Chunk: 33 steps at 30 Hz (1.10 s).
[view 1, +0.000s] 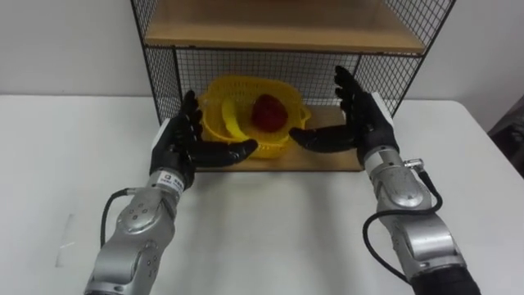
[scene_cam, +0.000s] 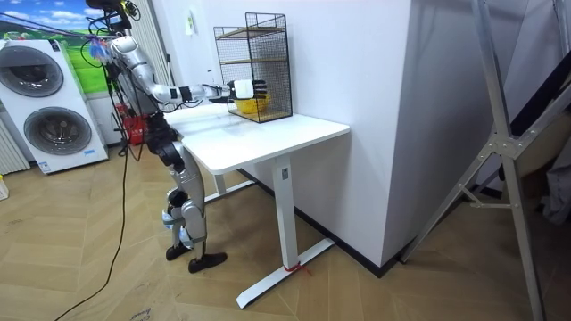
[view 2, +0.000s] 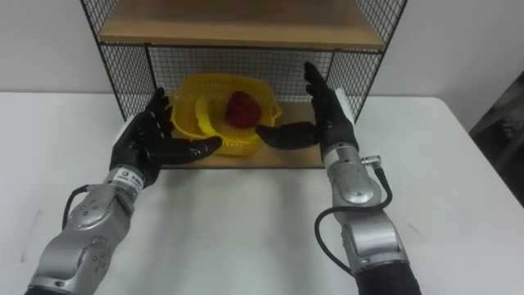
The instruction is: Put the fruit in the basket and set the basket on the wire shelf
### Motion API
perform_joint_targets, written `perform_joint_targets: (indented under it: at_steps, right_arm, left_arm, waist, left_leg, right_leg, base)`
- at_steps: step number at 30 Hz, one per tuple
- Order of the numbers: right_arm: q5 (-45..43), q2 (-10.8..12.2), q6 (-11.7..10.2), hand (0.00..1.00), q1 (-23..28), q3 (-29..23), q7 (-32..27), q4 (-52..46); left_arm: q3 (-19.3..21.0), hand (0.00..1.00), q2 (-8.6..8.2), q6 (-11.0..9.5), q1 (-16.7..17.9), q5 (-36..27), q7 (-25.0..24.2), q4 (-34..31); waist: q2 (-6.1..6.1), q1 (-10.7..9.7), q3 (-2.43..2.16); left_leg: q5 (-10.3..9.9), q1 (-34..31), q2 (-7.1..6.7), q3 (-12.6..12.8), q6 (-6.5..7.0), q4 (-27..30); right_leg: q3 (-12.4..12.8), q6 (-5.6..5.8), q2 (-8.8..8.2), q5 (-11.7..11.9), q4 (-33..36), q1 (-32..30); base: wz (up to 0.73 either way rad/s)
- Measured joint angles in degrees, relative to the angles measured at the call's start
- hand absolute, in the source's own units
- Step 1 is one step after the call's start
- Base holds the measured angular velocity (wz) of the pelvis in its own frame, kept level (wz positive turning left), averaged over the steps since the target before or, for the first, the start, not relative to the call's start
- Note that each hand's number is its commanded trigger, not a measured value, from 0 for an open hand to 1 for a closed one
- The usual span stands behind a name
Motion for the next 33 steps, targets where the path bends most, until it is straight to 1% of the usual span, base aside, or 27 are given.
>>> perform_joint_targets:
  at_steps: [3,5,9,12,15,16,17,20,24,26,31,33]
  right_arm:
    - [-0.01,-0.11,0.05,0.0,0.63,-0.03,-0.02,-0.65]
    - [0.01,-0.33,0.05,0.0,1.98,-0.1,-0.01,-2.67]
    - [-1.12,-0.36,0.06,0.0,3.85,-0.21,0.01,-4.98]
    - [-0.64,-0.38,0.09,0.0,5.53,-0.25,0.08,-6.28]
    - [-0.62,-0.37,0.14,0.0,6.42,-0.62,0.29,-6.74]
    - [-0.65,-0.37,0.14,0.0,6.56,-1.15,0.68,-6.78]
    - [-0.66,-0.37,0.22,0.0,6.68,-1.83,0.65,-7.02]
    - [-1.22,-0.36,0.26,0.0,7.22,-2.48,0.53,-10.03]
    - [-2.22,-0.37,0.18,0.0,7.99,-2.86,0.56,-13.16]
    - [-2.34,-0.37,0.04,0.0,9.37,-3.79,0.57,-13.69]
    - [-1.33,-0.39,0.04,0.0,10.49,-5.18,0.56,-13.73]
    - [-0.89,-0.41,0.04,0.0,10.6,-5.2,0.63,-14.14]
  left_arm:
    - [0.05,0.0,0.32,0.0,1.44,0.72,-0.14,-1.56]
    - [0.05,0.0,0.51,0.0,2.14,1.63,-0.25,-1.59]
    - [0.06,0.0,0.66,0.0,2.76,2.99,-0.41,-1.58]
    - [0.06,0.0,1.16,0.0,4.09,3.3,-0.67,-1.58]
    - [0.13,0.0,1.71,0.01,5.89,4.73,-0.87,-1.57]
    - [0.71,0.0,1.74,-0.06,6.81,5.22,-1.6,-1.57]
    - [1.34,0.0,1.71,-0.55,7.11,5.68,-2.05,-1.62]
    - [2.71,0.0,1.71,-0.45,7.56,5.69,-2.74,-1.79]
    - [3.04,0.0,1.63,-0.38,8.93,6.37,-2.94,-4.06]
    - [3.29,0.0,1.67,-0.39,10.63,6.92,-3.25,-5.42]
    - [4.21,0.0,1.97,-0.39,11.98,6.95,-3.98,-6.79]
    - [4.33,0.0,1.97,-0.39,12.47,6.88,-3.99,-7.58]
  waist:
    - [0.01,-0.4,-0.01]
    - [0.0,-0.56,-0.02]
    - [-0.01,-0.55,-0.05]
    - [0.17,-0.57,-0.32]
    - [0.2,-0.63,-0.35]
    - [0.23,-0.63,-0.37]
    - [0.22,-0.58,-0.42]
    - [0.56,-0.69,-0.63]
    - [0.94,-0.71,-0.82]
    - [1.3,-0.63,-0.96]
    - [1.81,-0.6,-0.69]
    - [2.03,-0.78,-0.69]
  left_leg:
    - [0.0,-0.02,0.0,-0.01,0.0,0.0]
    - [0.0,-0.01,0.0,-0.02,0.0,-0.03]
    - [0.0,0.13,0.0,0.04,0.0,-0.25]
    - [0.0,0.19,0.0,0.17,0.0,-0.43]
    - [0.0,0.16,0.0,0.22,0.0,-0.41]
    - [0.0,0.14,0.0,0.22,0.0,-0.41]
    - [0.0,0.09,0.0,0.21,0.0,-0.44]
    - [0.0,-0.11,0.0,0.16,-0.01,-0.74]
    - [-0.01,0.14,0.06,0.12,-0.02,-0.85]
    - [-0.01,0.35,0.07,0.12,-0.02,-0.81]
    - [-0.01,-0.02,0.07,0.24,-0.02,-0.83]
    - [-0.02,-0.17,0.1,0.23,-0.04,-0.88]
  right_leg:
    - [-0.31,0.0,-0.02,0.0,0.07,-0.05]
    - [-0.47,-0.01,-0.04,0.0,0.1,-0.05]
    - [-0.45,-0.06,0.01,0.04,0.14,-0.06]
    - [-0.41,-0.07,0.1,0.05,0.11,-0.08]
    - [-0.49,-0.07,0.08,0.05,0.03,-0.07]
    - [-0.5,-0.07,0.1,0.05,0.01,-0.08]
    - [-0.55,-0.07,0.1,0.05,0.01,-0.12]
    - [-0.6,-0.07,0.1,0.05,0.02,-0.21]
    - [-0.69,-0.07,0.18,0.05,0.01,0.0]
    - [-1.04,-0.07,0.14,0.04,-0.07,0.28]
    - [-1.03,-0.07,0.08,0.04,-0.01,-0.2]
    - [-1.12,-0.12,0.09,0.01,0.01,-0.37]
  base:
    - [0.0]
    - [0.0]
    - [0.0]
    - [0.0]
    - [0.0]
    - [0.0]
    - [0.0]
    - [0.0]
    - [0.0]
    - [0.0]
    - [-0.01]
    - [0.0]
